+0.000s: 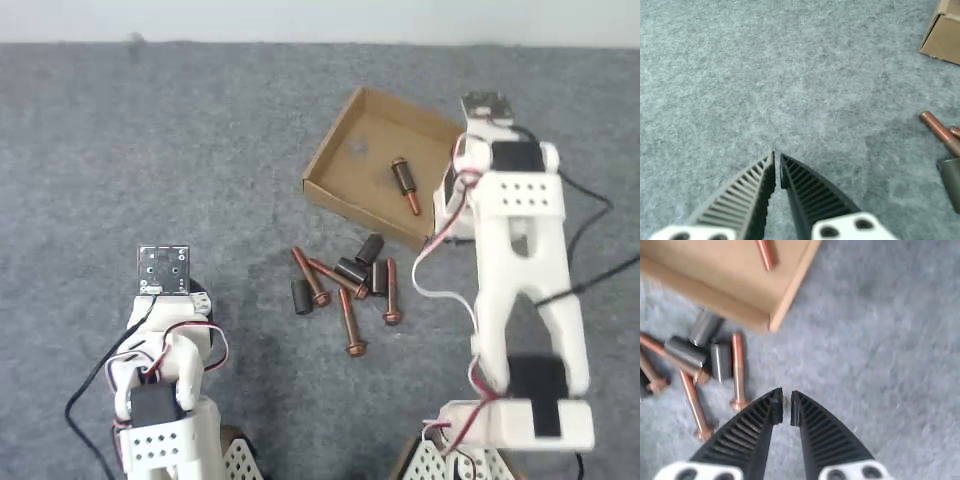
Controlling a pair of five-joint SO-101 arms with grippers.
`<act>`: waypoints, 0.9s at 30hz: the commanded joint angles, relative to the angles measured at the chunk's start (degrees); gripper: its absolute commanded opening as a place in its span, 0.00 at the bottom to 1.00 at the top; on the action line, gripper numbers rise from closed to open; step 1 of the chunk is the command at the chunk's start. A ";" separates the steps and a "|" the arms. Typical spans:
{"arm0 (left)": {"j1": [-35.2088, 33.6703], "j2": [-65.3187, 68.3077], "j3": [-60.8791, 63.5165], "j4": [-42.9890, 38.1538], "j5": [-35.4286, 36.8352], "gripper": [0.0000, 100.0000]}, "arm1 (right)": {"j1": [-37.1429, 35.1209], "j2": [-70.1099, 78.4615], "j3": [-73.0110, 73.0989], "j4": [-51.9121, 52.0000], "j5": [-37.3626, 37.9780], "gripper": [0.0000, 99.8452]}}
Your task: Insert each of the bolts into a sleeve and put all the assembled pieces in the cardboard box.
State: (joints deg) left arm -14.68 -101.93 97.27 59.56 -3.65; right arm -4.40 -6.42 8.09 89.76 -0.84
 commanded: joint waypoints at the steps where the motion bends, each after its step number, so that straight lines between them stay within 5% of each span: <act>1: -0.35 0.97 -0.48 -0.18 -0.62 0.01 | -1.36 -8.13 6.77 -0.92 1.32 0.01; 17: -0.35 0.97 -0.48 -0.18 -0.62 0.01 | -11.03 -18.42 25.85 -1.36 4.66 0.01; 27: -0.09 0.97 -0.48 -0.09 -0.62 0.01 | -16.13 -19.03 30.42 -16.48 -0.97 0.01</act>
State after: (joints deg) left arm -14.68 -101.93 97.27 59.56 -3.65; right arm -19.25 -23.30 38.86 76.57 -0.13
